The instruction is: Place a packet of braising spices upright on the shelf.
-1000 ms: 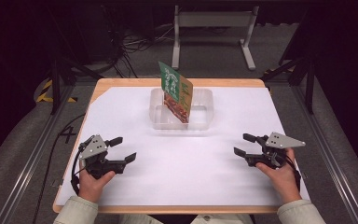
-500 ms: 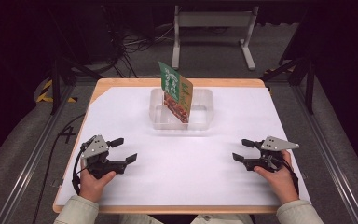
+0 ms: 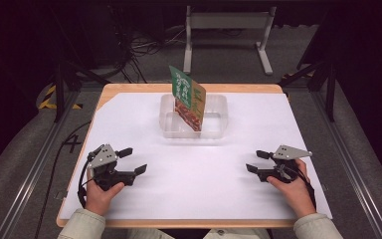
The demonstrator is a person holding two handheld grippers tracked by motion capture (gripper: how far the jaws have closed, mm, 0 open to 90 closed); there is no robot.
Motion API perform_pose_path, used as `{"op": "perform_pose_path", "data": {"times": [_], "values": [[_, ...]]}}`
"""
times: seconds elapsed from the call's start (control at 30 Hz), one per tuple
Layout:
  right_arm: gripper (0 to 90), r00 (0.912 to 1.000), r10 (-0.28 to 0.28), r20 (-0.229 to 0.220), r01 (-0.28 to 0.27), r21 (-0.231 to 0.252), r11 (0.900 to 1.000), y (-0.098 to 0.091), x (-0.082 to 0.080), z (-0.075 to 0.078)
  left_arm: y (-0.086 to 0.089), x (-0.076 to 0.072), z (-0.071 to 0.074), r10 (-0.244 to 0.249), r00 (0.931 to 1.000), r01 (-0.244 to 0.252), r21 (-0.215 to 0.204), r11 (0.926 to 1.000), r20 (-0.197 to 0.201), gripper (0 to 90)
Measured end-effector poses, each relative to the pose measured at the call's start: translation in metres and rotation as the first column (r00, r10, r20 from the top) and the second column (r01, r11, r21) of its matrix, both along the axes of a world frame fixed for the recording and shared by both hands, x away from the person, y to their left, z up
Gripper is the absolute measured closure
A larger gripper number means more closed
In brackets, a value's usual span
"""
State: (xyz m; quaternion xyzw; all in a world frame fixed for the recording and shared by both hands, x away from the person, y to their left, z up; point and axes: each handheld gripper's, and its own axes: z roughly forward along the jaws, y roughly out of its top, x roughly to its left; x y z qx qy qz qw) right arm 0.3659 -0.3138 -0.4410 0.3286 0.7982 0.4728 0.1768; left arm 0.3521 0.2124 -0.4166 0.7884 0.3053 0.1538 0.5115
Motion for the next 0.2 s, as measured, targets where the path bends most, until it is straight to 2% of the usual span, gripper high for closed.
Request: {"op": "perform_pose_path", "data": {"times": [0.2], "values": [[29.4, 1.0, -0.007, 0.001, 0.007, 0.01, 0.9999, -0.0014, 0.0002, 0.0002, -0.0001, 0.0004, -0.0006, 0.004, 1.0, -0.004, 0.001, 1.0, 0.001, 20.3]]}}
